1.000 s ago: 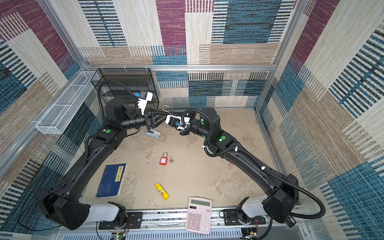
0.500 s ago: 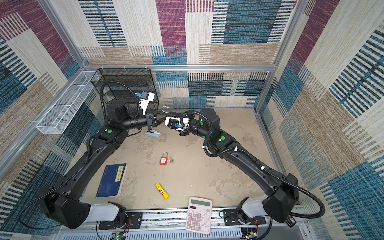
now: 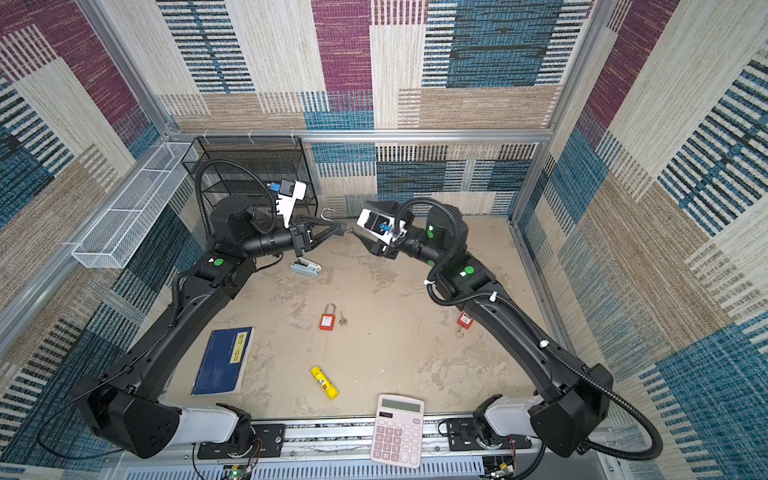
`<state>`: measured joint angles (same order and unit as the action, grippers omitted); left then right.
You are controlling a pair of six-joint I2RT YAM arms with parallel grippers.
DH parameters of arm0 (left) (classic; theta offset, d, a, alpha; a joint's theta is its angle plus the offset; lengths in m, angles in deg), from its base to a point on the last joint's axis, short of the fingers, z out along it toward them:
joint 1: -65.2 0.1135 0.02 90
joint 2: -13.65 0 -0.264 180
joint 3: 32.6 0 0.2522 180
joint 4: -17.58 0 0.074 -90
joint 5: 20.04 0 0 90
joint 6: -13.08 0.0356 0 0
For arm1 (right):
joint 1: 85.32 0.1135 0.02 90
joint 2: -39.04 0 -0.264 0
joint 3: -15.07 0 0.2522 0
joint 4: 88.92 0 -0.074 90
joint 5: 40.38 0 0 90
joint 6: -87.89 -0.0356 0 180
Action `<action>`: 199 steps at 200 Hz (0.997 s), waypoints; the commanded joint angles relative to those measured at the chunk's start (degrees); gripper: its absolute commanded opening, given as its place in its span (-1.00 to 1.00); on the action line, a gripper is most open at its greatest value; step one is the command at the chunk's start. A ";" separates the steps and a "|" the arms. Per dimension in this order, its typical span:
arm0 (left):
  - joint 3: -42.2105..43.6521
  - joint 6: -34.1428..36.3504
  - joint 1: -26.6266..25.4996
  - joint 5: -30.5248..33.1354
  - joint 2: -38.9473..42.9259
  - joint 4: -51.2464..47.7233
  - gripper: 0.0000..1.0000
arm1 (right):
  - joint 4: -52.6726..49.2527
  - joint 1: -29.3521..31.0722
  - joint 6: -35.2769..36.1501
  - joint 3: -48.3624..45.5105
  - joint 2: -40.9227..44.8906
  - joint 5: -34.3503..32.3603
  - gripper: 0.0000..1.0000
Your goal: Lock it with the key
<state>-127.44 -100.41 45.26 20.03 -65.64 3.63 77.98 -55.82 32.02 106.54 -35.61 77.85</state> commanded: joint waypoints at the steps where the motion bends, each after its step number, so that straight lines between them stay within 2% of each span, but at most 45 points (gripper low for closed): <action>1: 1.55 -5.14 0.17 -1.81 -0.37 15.36 -1.00 | 4.38 -4.03 -19.37 0.59 0.87 12.90 0.41; 17: 2.73 -10.08 0.19 -2.06 -1.44 25.48 -1.00 | 7.65 -7.32 -31.86 2.27 -0.19 18.71 0.48; 34: 0.58 -13.53 0.26 -3.05 -3.72 29.86 -1.00 | 7.59 -9.25 -42.99 7.43 -3.48 25.39 0.52; 64: -1.00 -14.65 0.08 -3.86 -5.45 38.54 -1.00 | -1.26 -9.46 -53.32 23.54 -12.50 32.28 0.51; 80: -1.26 -16.87 0.12 -3.88 -6.31 44.15 -1.00 | -1.20 -9.46 -55.99 26.30 -14.88 33.41 0.48; 105: -1.03 -20.55 0.09 -3.19 -7.57 52.12 -1.00 | 4.28 -9.46 -58.98 24.31 -15.05 30.48 0.48; 119: -1.52 -21.50 0.08 -3.13 -8.19 52.97 -1.00 | 4.76 -9.37 -59.21 24.91 -15.44 29.72 0.48; 167: -3.10 -23.67 -0.01 -3.83 -9.85 53.91 -1.00 | 6.58 -8.00 -60.65 25.02 -17.17 33.16 0.43; 199: -2.39 -24.25 -0.05 -4.00 -9.77 54.01 -1.00 | 7.23 -6.65 -61.00 26.22 -18.33 33.90 0.34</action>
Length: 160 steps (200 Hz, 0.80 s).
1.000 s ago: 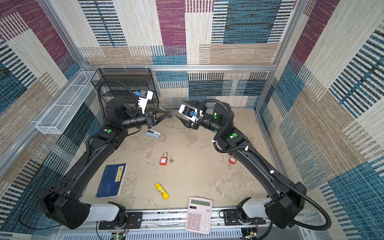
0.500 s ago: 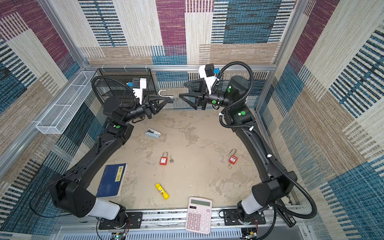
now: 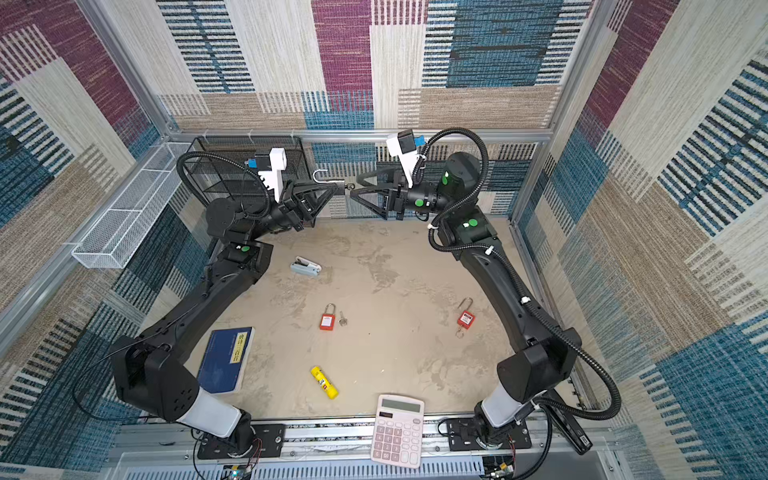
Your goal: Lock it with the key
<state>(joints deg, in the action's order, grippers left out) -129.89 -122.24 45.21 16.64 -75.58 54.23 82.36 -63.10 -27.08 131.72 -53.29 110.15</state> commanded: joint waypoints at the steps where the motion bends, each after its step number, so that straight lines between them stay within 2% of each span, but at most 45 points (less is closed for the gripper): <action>1: 0.09 -2.41 0.02 -0.54 0.18 3.44 -1.00 | 2.87 0.63 -1.87 1.10 -0.69 1.60 0.34; 59: 1.15 -3.15 -0.06 -0.28 0.53 4.05 -1.00 | 3.91 1.52 -3.58 2.38 -2.35 3.36 0.00; 86: 1.05 -4.18 -0.05 -0.38 0.37 5.00 -1.00 | 3.76 1.79 -4.10 3.15 -3.11 3.39 -0.07; 103: 0.72 -4.93 -0.05 -0.90 0.18 5.57 -1.00 | 4.18 2.04 -4.55 3.11 -3.45 3.67 -0.21; 116: 0.60 -5.08 -0.01 -0.74 0.09 5.60 -1.00 | 4.39 2.29 -4.82 3.37 -3.72 3.75 -0.45; 126: 0.76 -5.10 -0.05 -0.67 0.22 5.72 -1.00 | 4.28 2.48 -4.74 3.59 -3.84 3.79 -0.53; 160: 1.26 -4.86 -0.05 -0.46 0.20 5.67 -1.00 | 4.28 2.92 -5.17 3.70 -4.47 4.11 -0.57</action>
<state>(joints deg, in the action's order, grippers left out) -128.68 -125.17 45.17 15.76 -75.49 57.20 84.96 -60.52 -30.73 134.74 -57.38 113.08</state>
